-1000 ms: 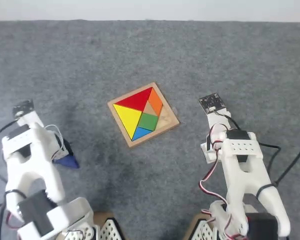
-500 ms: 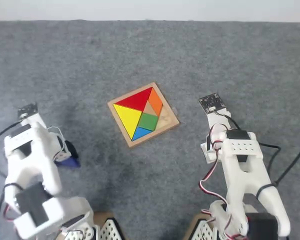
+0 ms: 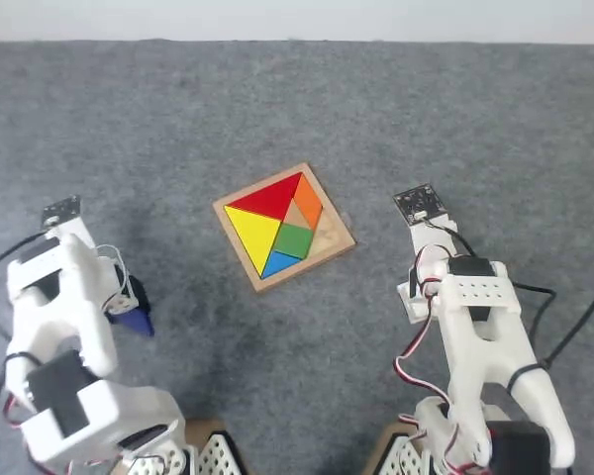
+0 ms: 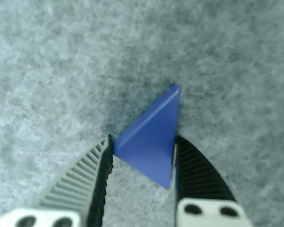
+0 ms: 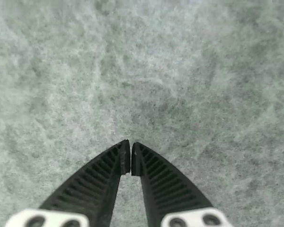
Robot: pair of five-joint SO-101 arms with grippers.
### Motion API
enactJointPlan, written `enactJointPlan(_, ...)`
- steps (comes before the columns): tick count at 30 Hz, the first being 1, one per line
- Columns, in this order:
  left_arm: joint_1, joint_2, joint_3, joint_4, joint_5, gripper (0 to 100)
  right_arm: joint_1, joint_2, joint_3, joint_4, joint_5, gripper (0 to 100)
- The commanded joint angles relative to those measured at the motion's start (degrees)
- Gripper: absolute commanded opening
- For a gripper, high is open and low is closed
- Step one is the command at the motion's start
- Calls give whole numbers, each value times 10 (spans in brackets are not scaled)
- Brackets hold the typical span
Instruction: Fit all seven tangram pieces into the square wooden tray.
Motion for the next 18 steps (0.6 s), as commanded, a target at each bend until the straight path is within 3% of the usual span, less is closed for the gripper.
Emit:
enactJointPlan(1, -1, 10, -4, -1, -10, 95, 3, -20, -2, -5, -6, 13)
enactJointPlan(18, -1, 9, -114, 81, -9, 98, 1, -21, -2, -5, -6, 13)
